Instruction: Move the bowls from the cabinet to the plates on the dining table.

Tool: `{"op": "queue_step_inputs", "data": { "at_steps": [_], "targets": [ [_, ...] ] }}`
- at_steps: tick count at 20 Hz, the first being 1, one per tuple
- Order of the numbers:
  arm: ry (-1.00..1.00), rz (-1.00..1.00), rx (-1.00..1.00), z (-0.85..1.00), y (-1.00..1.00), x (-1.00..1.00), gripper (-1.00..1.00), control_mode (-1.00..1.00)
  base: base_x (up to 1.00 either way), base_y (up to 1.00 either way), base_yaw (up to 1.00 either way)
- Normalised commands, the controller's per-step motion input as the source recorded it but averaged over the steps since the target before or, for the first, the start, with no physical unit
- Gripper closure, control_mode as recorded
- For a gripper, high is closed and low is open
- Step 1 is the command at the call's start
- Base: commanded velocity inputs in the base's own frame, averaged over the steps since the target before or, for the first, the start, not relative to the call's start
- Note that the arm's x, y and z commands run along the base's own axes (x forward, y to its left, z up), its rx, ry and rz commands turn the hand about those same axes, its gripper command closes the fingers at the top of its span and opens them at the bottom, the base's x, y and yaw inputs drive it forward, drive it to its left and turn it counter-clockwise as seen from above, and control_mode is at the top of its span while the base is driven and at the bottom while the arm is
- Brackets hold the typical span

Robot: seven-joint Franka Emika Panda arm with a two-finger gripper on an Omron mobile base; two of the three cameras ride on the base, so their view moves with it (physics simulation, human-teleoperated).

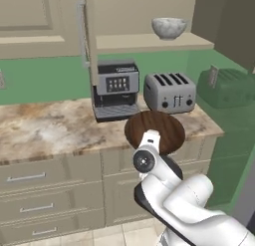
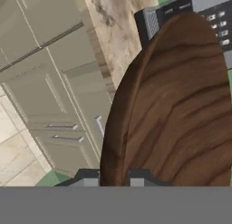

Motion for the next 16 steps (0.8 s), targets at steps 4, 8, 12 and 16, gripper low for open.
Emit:
{"op": "queue_step_inputs", "data": {
  "at_steps": [4,8,12,16],
  "targets": [
    [0.0,0.0,0.0,0.0,0.0,0.0,1.0,1.0,0.0,0.61,0.25],
    [0.0,0.0,0.0,0.0,0.0,0.0,1.0,1.0,0.0,0.61,0.41],
    [0.0,0.0,0.0,0.0,0.0,0.0,1.0,1.0,0.0,0.68,0.41],
    [0.0,0.0,0.0,0.0,0.0,0.0,1.0,1.0,0.0,0.83,0.34]
  ]
}}
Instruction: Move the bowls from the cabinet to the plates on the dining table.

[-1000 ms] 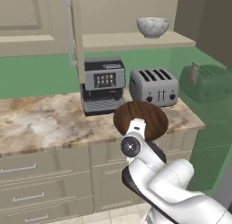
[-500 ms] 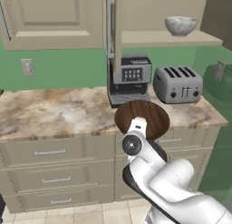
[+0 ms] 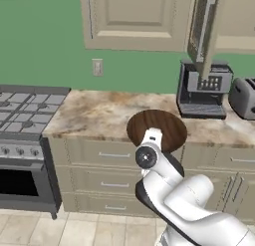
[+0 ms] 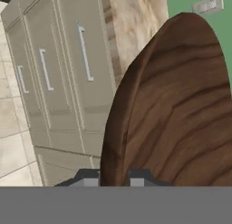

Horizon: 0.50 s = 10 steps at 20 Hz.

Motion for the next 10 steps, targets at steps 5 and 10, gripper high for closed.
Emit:
{"op": "queue_step_inputs", "data": {
  "at_steps": [5,10],
  "targets": [
    [0.0,0.0,0.0,0.0,0.0,0.0,1.0,1.0,0.0,0.95,0.34],
    [0.0,0.0,0.0,0.0,0.0,0.0,1.0,1.0,0.0,1.0,0.35]
  ]
}}
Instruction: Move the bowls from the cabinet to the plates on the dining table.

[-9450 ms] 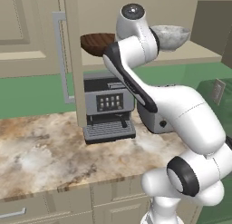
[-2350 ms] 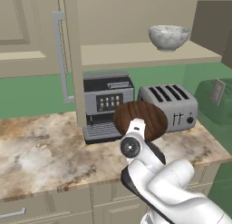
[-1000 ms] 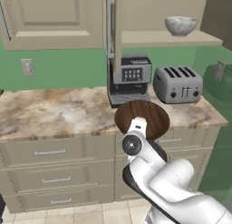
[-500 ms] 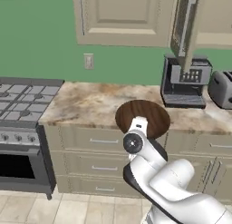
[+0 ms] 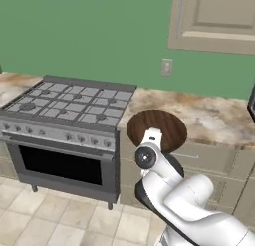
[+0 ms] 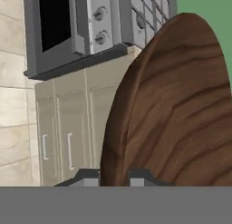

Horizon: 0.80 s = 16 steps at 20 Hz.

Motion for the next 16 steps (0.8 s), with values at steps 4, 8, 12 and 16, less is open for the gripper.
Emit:
{"op": "queue_step_inputs", "data": {
  "at_steps": [4,8,12,16],
  "targets": [
    [0.0,0.0,0.0,0.0,0.0,0.0,1.0,1.0,0.0,1.0,0.37],
    [0.0,0.0,0.0,0.0,0.0,0.0,1.0,1.0,0.0,0.95,0.4],
    [0.0,0.0,0.0,0.0,0.0,0.0,1.0,1.0,0.0,0.91,0.4],
    [0.0,0.0,0.0,0.0,0.0,0.0,1.0,1.0,0.0,0.82,0.38]
  ]
}}
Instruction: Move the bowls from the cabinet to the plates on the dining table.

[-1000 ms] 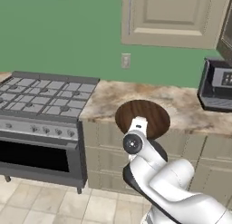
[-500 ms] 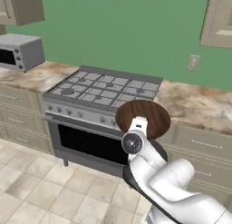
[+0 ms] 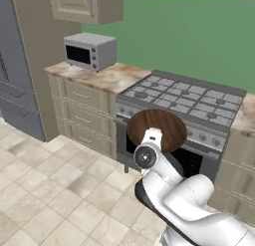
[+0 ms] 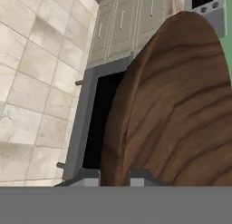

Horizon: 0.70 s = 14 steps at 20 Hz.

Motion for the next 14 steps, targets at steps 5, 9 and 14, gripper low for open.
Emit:
{"op": "queue_step_inputs", "data": {
  "at_steps": [5,9,14],
  "targets": [
    [0.0,0.0,0.0,0.0,0.0,0.0,1.0,1.0,0.04,0.67,0.38],
    [0.0,0.0,0.0,0.0,0.0,0.0,1.0,1.0,0.15,0.47,0.39],
    [0.0,0.0,0.0,0.0,0.0,0.0,1.0,1.0,0.25,0.18,0.45]
  ]
}}
